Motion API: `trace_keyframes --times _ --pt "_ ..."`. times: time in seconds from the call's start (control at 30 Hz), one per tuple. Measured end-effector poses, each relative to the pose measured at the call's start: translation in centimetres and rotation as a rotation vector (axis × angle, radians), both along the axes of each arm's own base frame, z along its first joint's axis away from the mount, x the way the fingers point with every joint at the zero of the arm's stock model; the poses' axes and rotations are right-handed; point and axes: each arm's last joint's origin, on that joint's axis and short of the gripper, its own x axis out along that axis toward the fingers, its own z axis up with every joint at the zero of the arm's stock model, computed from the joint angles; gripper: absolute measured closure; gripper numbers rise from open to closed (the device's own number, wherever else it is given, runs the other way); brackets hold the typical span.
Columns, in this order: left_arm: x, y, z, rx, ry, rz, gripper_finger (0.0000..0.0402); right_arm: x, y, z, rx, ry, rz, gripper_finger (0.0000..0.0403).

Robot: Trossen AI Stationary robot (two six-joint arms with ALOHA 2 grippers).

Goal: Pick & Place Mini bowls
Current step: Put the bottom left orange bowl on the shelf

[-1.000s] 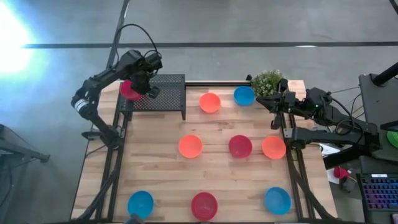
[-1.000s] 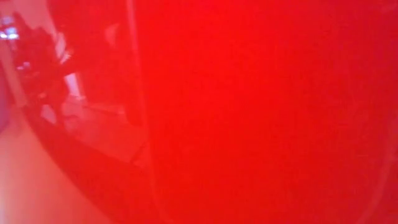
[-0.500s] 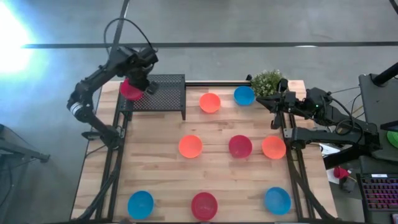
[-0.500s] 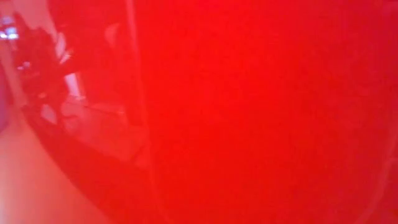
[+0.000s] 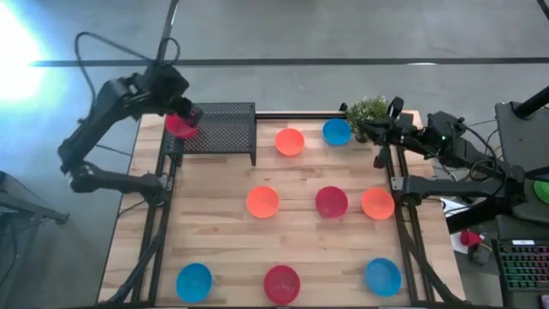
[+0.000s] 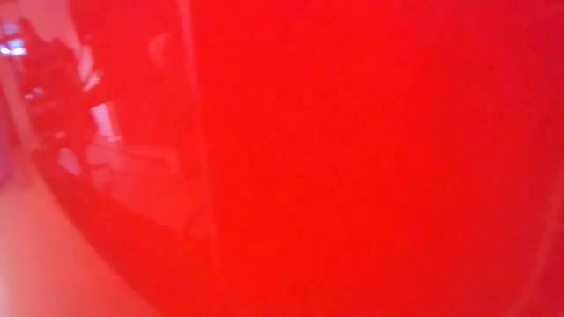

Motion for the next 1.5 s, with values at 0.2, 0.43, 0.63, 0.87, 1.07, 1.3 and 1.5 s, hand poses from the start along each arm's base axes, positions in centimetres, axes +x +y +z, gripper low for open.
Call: trace_keyframes --times 0.2,0.43,0.63,0.87,1.07,1.3,1.5 --pt "-0.7 -3.2 1.3 0.146 -0.111 -0.221 0.0335 0.6 -0.2 2.2 0.085 0.133 0.002 0.0394" --pt "0.0 -5.6 0.6 0.22 -0.219 -0.441 0.035 0.8 -0.2 3.4 0.247 0.306 -0.021 0.0394" --pt "0.8 -6.7 -0.8 0.262 -0.315 -0.529 0.0397 1.1 -0.3 3.7 0.351 0.392 -0.044 0.0394" --pt "0.3 -7.4 -1.3 0.286 -0.406 -0.576 0.0401 0.9 -0.2 4.0 0.37 0.404 -0.05 0.0394" --pt "0.3 -7.4 -2.2 0.241 -0.422 -0.567 0.0401 2.0 -0.4 2.9 0.407 0.45 -0.034 0.0394" --pt "1.5 -7.5 -2.6 0.143 -0.441 -0.661 0.0401 4.0 -0.5 2.0 0.385 0.532 0.002 0.0394" --pt "2.3 -7.6 -3.7 -0.008 -0.407 -0.696 0.0401 4.6 -0.7 1.7 0.399 0.548 -0.003 0.0394"
